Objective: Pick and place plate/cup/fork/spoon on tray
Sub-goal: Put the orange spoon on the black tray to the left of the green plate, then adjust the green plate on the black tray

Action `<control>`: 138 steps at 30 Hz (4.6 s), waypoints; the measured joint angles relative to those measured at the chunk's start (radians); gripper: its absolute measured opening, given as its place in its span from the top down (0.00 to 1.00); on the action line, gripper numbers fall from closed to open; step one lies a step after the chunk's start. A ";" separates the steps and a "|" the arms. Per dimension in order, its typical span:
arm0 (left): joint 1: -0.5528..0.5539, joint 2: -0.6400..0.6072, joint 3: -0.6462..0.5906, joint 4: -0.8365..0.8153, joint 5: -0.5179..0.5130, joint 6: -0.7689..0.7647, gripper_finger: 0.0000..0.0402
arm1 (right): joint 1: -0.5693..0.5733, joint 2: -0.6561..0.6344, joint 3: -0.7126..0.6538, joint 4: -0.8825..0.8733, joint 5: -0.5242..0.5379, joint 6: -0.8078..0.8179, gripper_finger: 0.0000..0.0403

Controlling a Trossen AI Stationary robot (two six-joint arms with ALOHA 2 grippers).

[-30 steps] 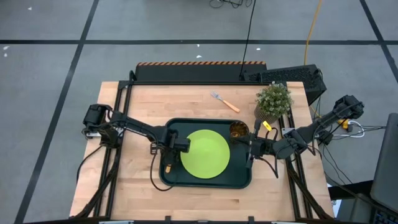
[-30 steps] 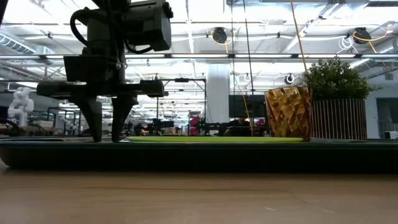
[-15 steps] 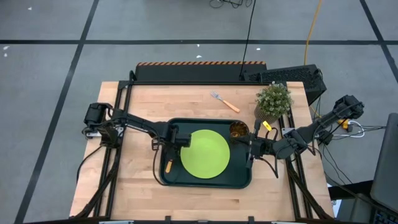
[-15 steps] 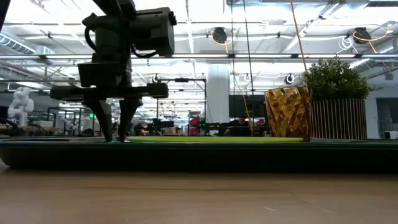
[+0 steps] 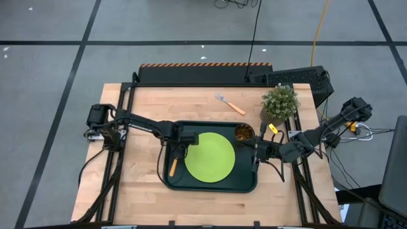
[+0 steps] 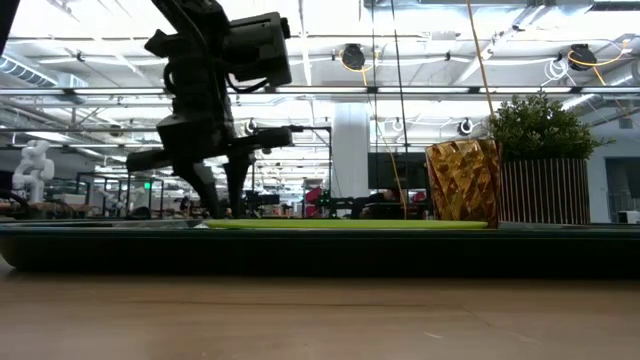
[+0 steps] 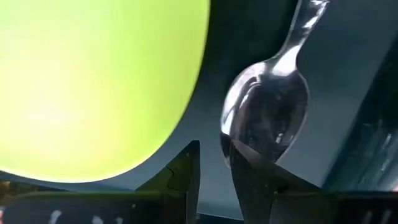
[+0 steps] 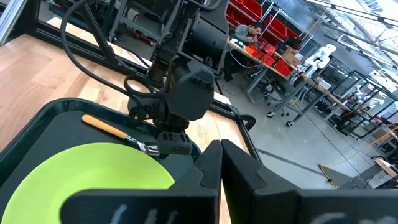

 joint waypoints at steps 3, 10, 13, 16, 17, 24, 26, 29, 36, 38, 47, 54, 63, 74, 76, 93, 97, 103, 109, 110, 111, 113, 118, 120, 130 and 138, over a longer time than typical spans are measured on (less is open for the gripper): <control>0.003 0.000 0.000 0.001 0.000 0.001 0.78 | 0.000 0.000 0.000 0.000 0.000 0.000 1.00; 0.014 0.000 0.000 0.004 0.000 0.005 0.78 | 0.000 0.000 0.000 0.000 0.000 -0.001 1.00; 0.014 0.000 0.000 0.019 -0.013 0.006 0.78 | 0.000 0.000 0.000 0.000 0.000 -0.002 1.00; 0.014 0.000 0.000 0.012 -0.016 -0.002 0.78 | 0.000 0.000 0.000 0.000 0.000 -0.002 1.00; 0.014 0.000 0.000 0.008 -0.016 -0.006 0.78 | 0.000 0.000 0.000 0.000 0.000 -0.002 1.00; 0.015 0.000 0.000 -0.073 -0.017 -0.061 0.78 | 0.000 0.000 0.000 -0.001 0.000 -0.002 1.00; 0.015 0.000 0.000 -0.091 -0.017 -0.082 0.78 | 0.000 0.000 0.000 -0.001 0.000 -0.002 1.00; 0.015 0.000 0.000 -0.099 -0.017 -0.101 0.78 | 0.000 0.000 0.000 -0.001 0.000 -0.001 1.00; 0.015 0.000 0.000 -0.097 -0.017 -0.093 0.78 | 0.000 0.000 0.000 -0.001 0.000 -0.001 1.00; 0.015 0.000 0.000 -0.096 -0.019 -0.082 0.78 | 0.000 0.000 0.000 0.000 0.000 -0.001 1.00; 0.011 0.000 0.016 -0.078 -0.088 -0.035 0.78 | 0.000 0.000 0.000 -0.001 0.000 -0.003 1.00; -0.015 0.000 0.097 -0.081 -0.094 -0.062 0.78 | 0.000 0.000 0.000 -0.001 0.000 -0.006 1.00; -0.081 0.000 0.209 -0.084 -0.068 -0.325 0.78 | 0.000 0.000 0.000 -0.001 0.001 -0.007 1.00; -0.133 0.000 0.305 -0.129 -0.029 -1.453 0.78 | 0.000 0.000 0.000 0.011 0.002 -0.003 1.00; -0.127 0.002 0.304 -0.204 -0.017 -1.511 0.78 | 0.000 0.000 0.000 0.020 0.002 -0.004 1.00; -0.123 0.052 0.226 -0.361 0.152 -1.440 0.78 | 0.000 0.000 0.000 0.037 0.001 -0.027 1.00; -0.133 0.069 0.224 -0.341 0.155 -1.441 0.78 | 0.000 0.000 0.000 0.037 0.001 -0.027 1.00; -0.144 0.136 0.225 -0.328 0.169 -1.441 0.78 | 0.000 0.000 0.000 0.043 0.001 -0.027 1.00; -0.142 0.166 0.224 -0.348 0.133 -1.442 0.78 | 0.000 0.000 0.000 0.044 0.001 -0.027 1.00; -0.142 0.165 0.224 -0.345 0.118 -1.442 0.78 | 0.000 0.000 0.000 0.045 0.000 -0.027 1.00; -0.142 0.165 0.224 -0.340 0.108 -1.443 0.78 | 0.000 0.000 0.000 0.044 0.000 -0.027 1.00; -0.142 0.166 0.224 -0.322 0.098 -1.448 0.78 | 0.000 0.000 0.000 0.044 0.000 -0.029 1.00; -0.142 0.165 0.224 -0.313 0.098 -1.448 0.78 | 0.000 0.000 0.000 0.044 0.000 -0.029 1.00; -0.142 0.165 0.225 -0.312 0.098 -1.448 0.78 | 0.000 0.000 0.000 0.044 0.000 -0.030 1.00; -0.142 0.165 0.228 -0.218 0.098 -1.460 0.78 | 0.000 0.000 0.000 0.044 0.000 -0.030 1.00; -0.142 0.164 0.230 -0.209 0.098 -1.461 0.78 | 0.000 0.000 0.000 0.044 0.000 -0.033 1.00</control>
